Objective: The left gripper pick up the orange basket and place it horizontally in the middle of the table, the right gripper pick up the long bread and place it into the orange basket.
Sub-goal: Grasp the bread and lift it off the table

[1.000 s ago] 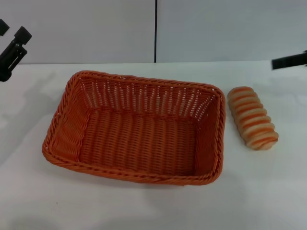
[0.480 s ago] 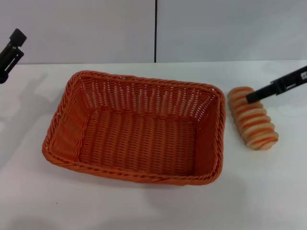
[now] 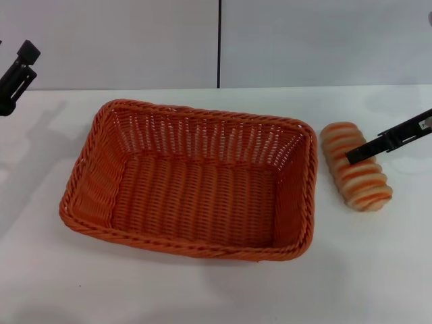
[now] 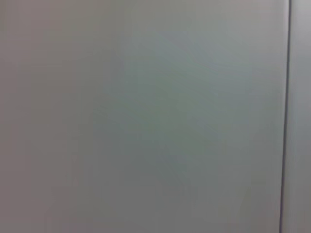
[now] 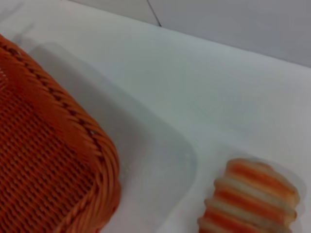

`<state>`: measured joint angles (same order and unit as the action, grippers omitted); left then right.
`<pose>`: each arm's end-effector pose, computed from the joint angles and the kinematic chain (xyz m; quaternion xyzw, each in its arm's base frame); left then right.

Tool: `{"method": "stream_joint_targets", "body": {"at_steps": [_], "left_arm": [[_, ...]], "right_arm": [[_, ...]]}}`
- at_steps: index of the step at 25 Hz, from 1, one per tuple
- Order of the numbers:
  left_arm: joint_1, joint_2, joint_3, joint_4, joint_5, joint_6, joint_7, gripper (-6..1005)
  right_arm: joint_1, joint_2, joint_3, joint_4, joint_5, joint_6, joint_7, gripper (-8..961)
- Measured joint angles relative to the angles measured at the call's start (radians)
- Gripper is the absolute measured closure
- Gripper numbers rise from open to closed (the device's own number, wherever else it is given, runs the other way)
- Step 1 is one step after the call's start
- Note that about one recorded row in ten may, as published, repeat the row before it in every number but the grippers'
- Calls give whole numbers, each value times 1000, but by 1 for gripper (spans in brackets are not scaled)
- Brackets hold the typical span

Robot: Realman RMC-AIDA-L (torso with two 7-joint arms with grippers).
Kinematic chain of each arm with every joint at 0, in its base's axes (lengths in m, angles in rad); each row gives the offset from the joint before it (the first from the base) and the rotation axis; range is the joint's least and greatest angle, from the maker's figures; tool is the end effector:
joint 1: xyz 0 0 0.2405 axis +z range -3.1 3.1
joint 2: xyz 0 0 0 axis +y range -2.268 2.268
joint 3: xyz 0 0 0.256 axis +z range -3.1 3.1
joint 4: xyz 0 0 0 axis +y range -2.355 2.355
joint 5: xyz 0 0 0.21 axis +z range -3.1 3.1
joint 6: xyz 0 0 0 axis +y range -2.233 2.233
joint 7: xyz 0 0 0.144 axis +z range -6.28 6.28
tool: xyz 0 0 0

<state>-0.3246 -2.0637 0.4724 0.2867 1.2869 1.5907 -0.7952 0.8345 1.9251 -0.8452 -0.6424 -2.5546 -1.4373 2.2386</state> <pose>-0.3274 0.2867 0.0516 -0.7266 -0.1951 -0.4596 0.4721 0.2521 0.4033 0.0341 -0.8830 0.4448 -0.0730 0.1306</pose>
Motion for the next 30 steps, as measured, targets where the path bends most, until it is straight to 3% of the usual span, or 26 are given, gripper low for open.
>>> {"method": "stream_joint_targets", "body": {"at_steps": [20,27,30], "left_arm": [[5,0,-2,-27,-2,-1,-9,229],[11,0,-2,-27,-1,0,-19,229],[13,0,-2,-28,-2,0,-22,229]], "right_arm": [[-15,1,1,38,-8,68,8,397],[-50,24,8,-14,-1,98,6,416],[-74,38,9,-72,2,92,2,475]]}}
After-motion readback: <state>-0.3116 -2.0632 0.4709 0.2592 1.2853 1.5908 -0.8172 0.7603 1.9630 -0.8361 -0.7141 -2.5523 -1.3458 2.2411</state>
